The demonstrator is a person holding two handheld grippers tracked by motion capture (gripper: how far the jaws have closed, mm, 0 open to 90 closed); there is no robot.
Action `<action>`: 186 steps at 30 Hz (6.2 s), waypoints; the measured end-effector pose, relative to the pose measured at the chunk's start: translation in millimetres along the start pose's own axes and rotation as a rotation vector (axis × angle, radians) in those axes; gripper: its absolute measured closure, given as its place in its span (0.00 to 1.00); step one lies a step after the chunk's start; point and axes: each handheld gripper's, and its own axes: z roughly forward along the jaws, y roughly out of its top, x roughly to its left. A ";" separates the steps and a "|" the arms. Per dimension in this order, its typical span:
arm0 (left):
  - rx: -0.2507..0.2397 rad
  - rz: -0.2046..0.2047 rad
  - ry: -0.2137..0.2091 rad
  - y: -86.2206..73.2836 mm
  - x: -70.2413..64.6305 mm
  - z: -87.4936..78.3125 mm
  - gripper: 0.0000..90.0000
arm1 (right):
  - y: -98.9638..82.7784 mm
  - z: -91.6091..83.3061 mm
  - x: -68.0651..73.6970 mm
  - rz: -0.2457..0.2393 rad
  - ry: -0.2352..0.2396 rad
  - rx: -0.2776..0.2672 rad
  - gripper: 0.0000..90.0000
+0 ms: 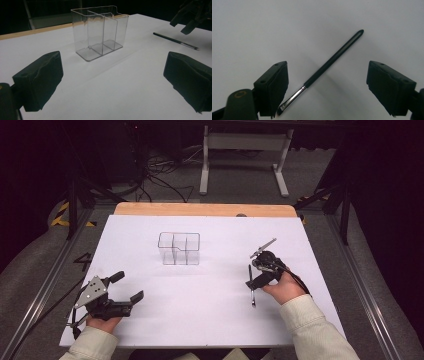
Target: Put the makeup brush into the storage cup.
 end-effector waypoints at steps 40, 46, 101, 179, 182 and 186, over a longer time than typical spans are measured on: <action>0.024 -0.015 -0.002 1.2 -0.1 1.6 0.06 | -2.4 26.3 8.5 0.020 -0.011 0.103 0.58; 0.028 -0.021 -0.005 1.4 -0.1 1.6 0.06 | -3.8 24.0 8.5 0.017 -0.004 0.115 0.76; 0.108 0.094 -0.348 60.3 -26.9 41.5 0.12 | 21.9 -55.3 47.3 -0.246 0.111 0.014 0.94; 0.250 0.208 -0.791 77.9 -66.4 85.3 0.79 | 70.5 -68.6 147.0 -0.764 0.286 0.035 0.93; 0.269 0.204 -0.789 77.4 -66.4 86.2 0.83 | 70.6 -69.1 147.7 -0.775 0.288 0.026 0.93; 0.280 0.214 -0.790 76.8 -67.5 86.6 0.89 | 70.5 -68.0 148.7 -0.779 0.281 0.031 0.93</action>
